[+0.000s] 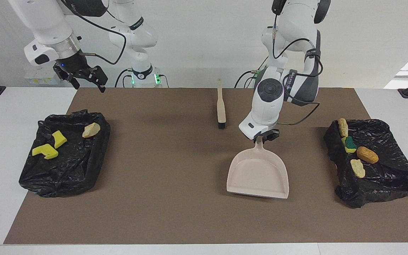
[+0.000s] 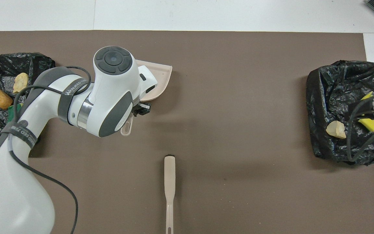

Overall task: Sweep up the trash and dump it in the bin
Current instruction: 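Return the empty dustpan to the table center with the left gripper, then lower the dustpan onto the table and open the left gripper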

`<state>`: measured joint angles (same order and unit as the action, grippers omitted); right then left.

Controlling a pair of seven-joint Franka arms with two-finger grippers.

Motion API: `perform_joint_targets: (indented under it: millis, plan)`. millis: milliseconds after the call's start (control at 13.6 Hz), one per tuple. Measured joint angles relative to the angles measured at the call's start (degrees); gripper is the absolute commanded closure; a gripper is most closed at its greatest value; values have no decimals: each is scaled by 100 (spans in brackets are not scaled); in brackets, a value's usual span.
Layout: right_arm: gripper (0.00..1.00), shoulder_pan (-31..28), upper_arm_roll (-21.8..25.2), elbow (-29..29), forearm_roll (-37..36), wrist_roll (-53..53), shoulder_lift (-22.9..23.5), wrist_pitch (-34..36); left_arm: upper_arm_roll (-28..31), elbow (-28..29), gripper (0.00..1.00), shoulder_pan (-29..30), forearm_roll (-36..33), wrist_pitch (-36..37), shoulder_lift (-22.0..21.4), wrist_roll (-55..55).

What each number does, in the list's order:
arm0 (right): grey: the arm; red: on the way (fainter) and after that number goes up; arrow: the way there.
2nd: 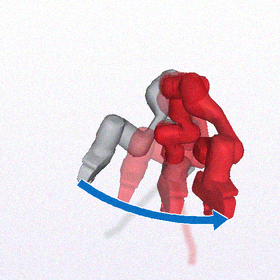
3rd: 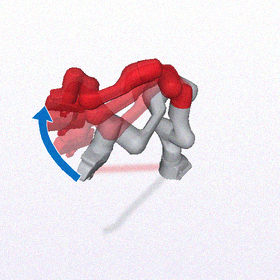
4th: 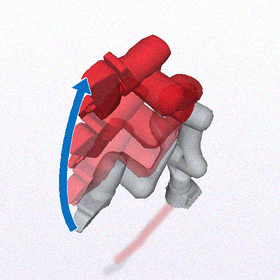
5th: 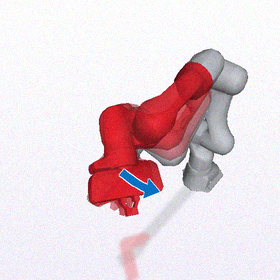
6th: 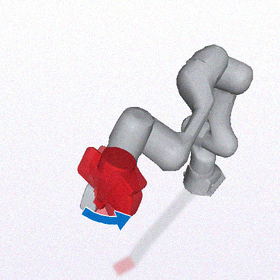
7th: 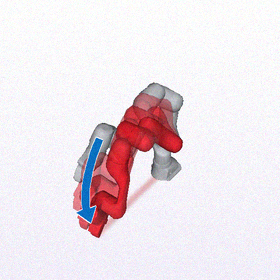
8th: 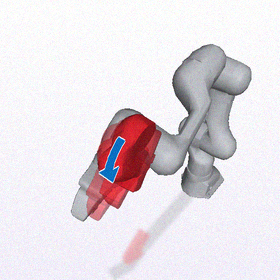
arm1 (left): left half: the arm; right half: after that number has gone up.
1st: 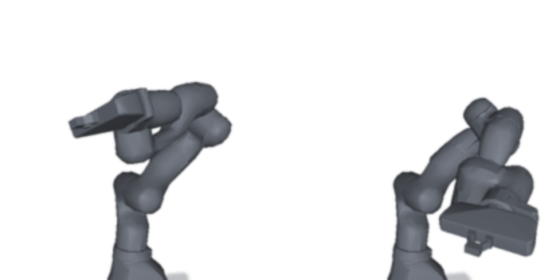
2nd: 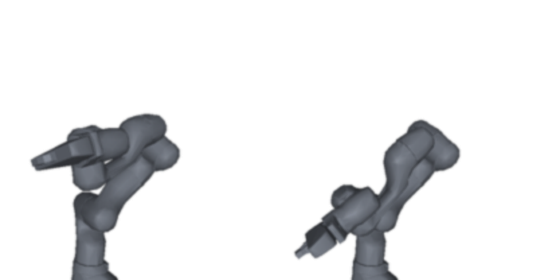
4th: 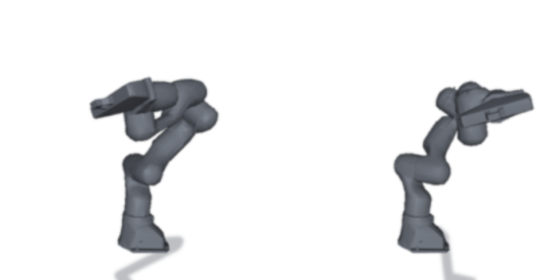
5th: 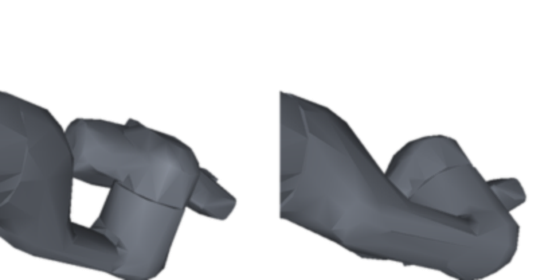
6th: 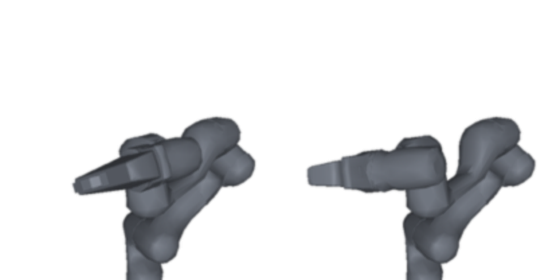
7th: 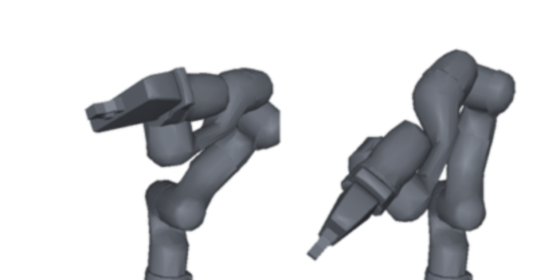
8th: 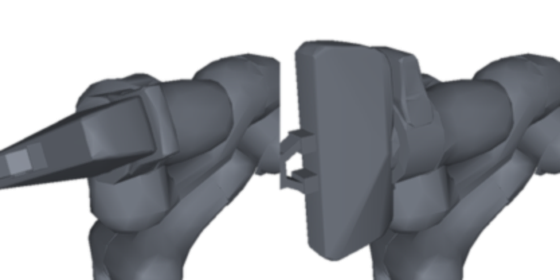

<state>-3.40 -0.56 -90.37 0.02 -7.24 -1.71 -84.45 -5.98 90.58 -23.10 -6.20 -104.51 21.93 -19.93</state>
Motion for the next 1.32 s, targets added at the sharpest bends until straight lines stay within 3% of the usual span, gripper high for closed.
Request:
perform_joint_targets:
  millis: [736, 956, 1177, 1324]
  plan:
    - [0, 43, -97, 0, 11, 0, -1, -6, 0, -231, 100, -687, 428, -982, 462, -728]
    - [0, 44, -97, 0, 11, 0, -1, -6, 5, -234, 95, -789, 456, -1043, 537, -759]
    - [0, 44, -97, 0, 11, 0, -1, -6, 23, -232, 75, -789, 566, -1044, 547, -759]
    - [0, 44, -97, 0, 11, 0, -1, -6, 28, -228, 71, -789, 573, -1045, 568, -759]
